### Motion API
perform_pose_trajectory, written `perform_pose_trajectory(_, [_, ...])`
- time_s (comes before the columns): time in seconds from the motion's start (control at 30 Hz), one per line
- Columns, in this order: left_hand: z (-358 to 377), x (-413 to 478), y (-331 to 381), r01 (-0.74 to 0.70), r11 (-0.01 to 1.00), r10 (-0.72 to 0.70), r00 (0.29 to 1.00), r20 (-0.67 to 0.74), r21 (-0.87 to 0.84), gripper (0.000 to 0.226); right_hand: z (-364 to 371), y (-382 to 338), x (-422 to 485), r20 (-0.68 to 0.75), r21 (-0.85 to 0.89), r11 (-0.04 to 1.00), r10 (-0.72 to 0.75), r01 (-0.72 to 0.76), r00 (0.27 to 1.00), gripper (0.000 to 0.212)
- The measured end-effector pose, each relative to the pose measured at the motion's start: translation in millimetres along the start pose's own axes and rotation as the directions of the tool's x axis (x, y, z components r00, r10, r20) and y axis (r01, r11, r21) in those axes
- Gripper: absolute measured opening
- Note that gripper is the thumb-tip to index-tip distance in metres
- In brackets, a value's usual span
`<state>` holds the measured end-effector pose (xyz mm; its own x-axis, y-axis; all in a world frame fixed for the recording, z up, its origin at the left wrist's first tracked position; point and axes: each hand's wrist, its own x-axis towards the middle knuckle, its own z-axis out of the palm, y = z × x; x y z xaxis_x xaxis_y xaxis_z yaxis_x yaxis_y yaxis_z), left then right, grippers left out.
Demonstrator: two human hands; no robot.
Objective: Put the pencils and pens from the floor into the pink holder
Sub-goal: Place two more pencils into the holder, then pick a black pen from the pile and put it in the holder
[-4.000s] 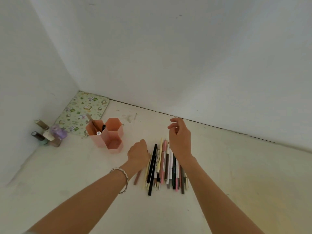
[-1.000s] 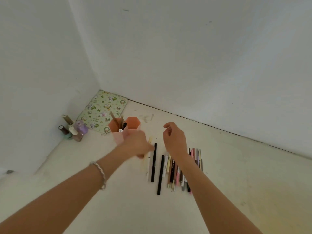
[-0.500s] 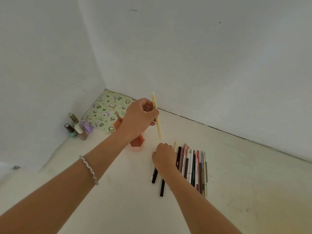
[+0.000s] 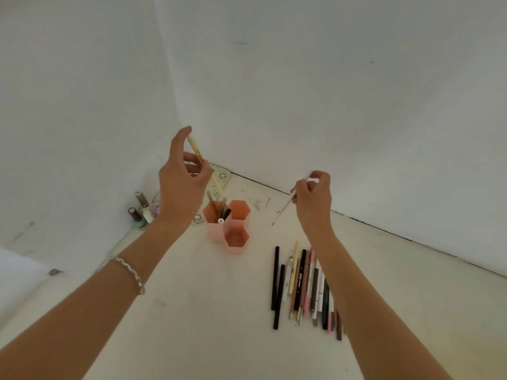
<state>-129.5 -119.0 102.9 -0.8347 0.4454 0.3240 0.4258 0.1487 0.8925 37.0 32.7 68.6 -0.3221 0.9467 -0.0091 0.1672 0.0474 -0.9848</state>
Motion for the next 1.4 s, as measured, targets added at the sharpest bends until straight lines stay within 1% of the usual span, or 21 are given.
perform_pose_trajectory(0.1, [1.3, -13.9, -28.6, -0.047, 0.985, 0.032, 0.995, 0.091, 0.169, 0.062, 12.1, -12.4, -11.1, -0.011, 0.050, 0.987, -0.152, 0.153, 0.988, 0.034])
perform_pose_trajectory(0.17, [2.5, -25.5, -45.7, -0.133, 0.933, 0.084, 0.984, 0.157, 0.334, 0.056, 22.0, -13.5, -20.1, -0.007, 0.064, 0.971, -0.231, 0.231, 0.973, 0.033])
perform_pose_trajectory(0.27, [3.3, -36.3, -66.7, -0.346, 0.797, 0.276, 0.938, 0.210, 0.496, 0.028, 36.7, -11.0, -33.4, 0.008, 0.065, 0.948, -0.314, 0.313, 0.949, 0.029])
perform_pose_trajectory(0.3, [1.8, -36.5, -70.3, -0.362, 0.776, 0.308, 0.932, 0.191, 0.516, 0.022, 41.8, -9.1, -37.1, 0.013, 0.049, 0.939, -0.341, 0.340, 0.940, 0.029])
perform_pose_trajectory(0.33, [-1.8, -35.2, -72.3, -0.342, 0.784, 0.303, 0.939, 0.161, 0.518, 0.020, 47.5, -7.2, -41.0, 0.026, 0.026, 0.930, -0.369, 0.368, 0.929, 0.029])
perform_pose_trajectory(0.4, [-10.1, -29.0, -69.7, -0.265, 0.840, 0.248, 0.964, 0.100, 0.473, 0.023, 59.2, -3.1, -47.9, 0.072, -0.026, 0.908, -0.415, 0.418, 0.907, 0.028])
perform_pose_trajectory(0.5, [-21.0, -21.2, -58.5, -0.198, 0.899, 0.191, 0.980, 0.055, 0.391, 0.028, 76.1, 6.1, -57.3, 0.198, -0.148, 0.872, -0.437, 0.468, 0.877, 0.027])
perform_pose_trajectory(0.6, [-24.4, -17.6, -45.8, -0.168, 0.941, 0.165, 0.986, 0.037, 0.294, 0.029, 84.9, 18.5, -65.3, 0.328, -0.327, 0.771, -0.450, 0.547, 0.831, 0.021])
perform_pose_trajectory(0.67, [-20.2, -21.2, -36.4, -0.156, 0.961, 0.157, 0.987, 0.012, 0.230, 0.027, 84.4, 25.1, -70.3, 0.370, -0.353, 0.705, -0.499, 0.615, 0.784, 0.019])
perform_pose_trajectory(0.7, [-16.2, -24.6, -31.2, -0.150, 0.970, 0.151, 0.988, 0.010, 0.190, 0.025, 81.6, 27.2, -71.2, 0.359, -0.347, 0.697, -0.520, 0.628, 0.775, 0.022])
perform_pose_trajectory(0.77, [-3.2, -37.3, -21.4, -0.144, 0.983, 0.138, 0.989, 0.058, 0.112, 0.022, 70.3, 26.8, -68.1, 0.266, -0.335, 0.739, -0.521, 0.585, 0.811, 0.027])
perform_pose_trajectory(0.8, [6.7, -46.3, -18.7, -0.137, 0.986, 0.126, 0.985, 0.115, 0.091, 0.021, 62.0, 25.8, -64.2, 0.203, -0.327, 0.774, -0.503, 0.543, 0.840, 0.029])
perform_pose_trajectory(0.87, [32.4, -69.3, -16.2, -0.098, 0.990, 0.065, 0.953, 0.297, 0.101, 0.017, 42.4, 24.6, -53.1, 0.091, -0.311, 0.836, -0.448, 0.453, 0.889, 0.029])
perform_pose_trajectory(0.93, [64.2, -94.3, -19.1, -0.100, 0.970, -0.023, 0.870, 0.492, 0.222, 0.015, 20.5, 24.4, -42.4, 0.020, -0.305, 0.887, -0.359, 0.347, 0.933, 0.030])
perform_pose_trajectory(1.0, [93.2, -113.3, -26.7, -0.118, 0.920, -0.151, 0.775, 0.614, 0.375, 0.020, -0.5, 26.1, -36.9, -0.013, -0.302, 0.913, -0.291, 0.274, 0.957, 0.034])
perform_pose_trajectory(1.07, [113.8, -122.4, -36.6, -0.140, 0.853, -0.264, 0.714, 0.648, 0.502, 0.024, -18.7, 30.5, -36.0, -0.022, -0.310, 0.924, -0.244, 0.225, 0.970, 0.038])
perform_pose_trajectory(1.1, [122.6, -125.8, -40.8, -0.155, 0.818, -0.306, 0.698, 0.647, 0.555, 0.024, -28.0, 33.7, -36.7, -0.021, -0.321, 0.924, -0.227, 0.208, 0.974, 0.038])
perform_pose_trajectory(1.17, [134.3, -130.8, -48.7, -0.158, 0.754, -0.381, 0.685, 0.621, 0.637, 0.023, -40.9, 41.2, -39.9, -0.005, -0.336, 0.924, -0.194, 0.181, 0.981, 0.037])
perform_pose_trajectory(1.23, [143.6, -135.3, -55.8, -0.164, 0.714, -0.421, 0.676, 0.605, 0.680, 0.029, -49.2, 47.7, -43.1, 0.010, -0.348, 0.924, -0.167, 0.160, 0.986, 0.036])
perform_pose_trajectory(1.33, [150.5, -139.1, -63.6, -0.140, 0.708, -0.442, 0.677, 0.589, 0.693, 0.034, -55.7, 59.2, -45.1, 0.039, -0.376, 0.915, -0.143, 0.147, 0.989, 0.031])
perform_pose_trajectory(1.4, [150.4, -136.6, -64.4, -0.132, 0.726, -0.437, 0.670, 0.600, 0.675, 0.038, -55.8, 66.5, -45.7, 0.074, -0.455, 0.880, -0.116, 0.137, 0.990, 0.025])
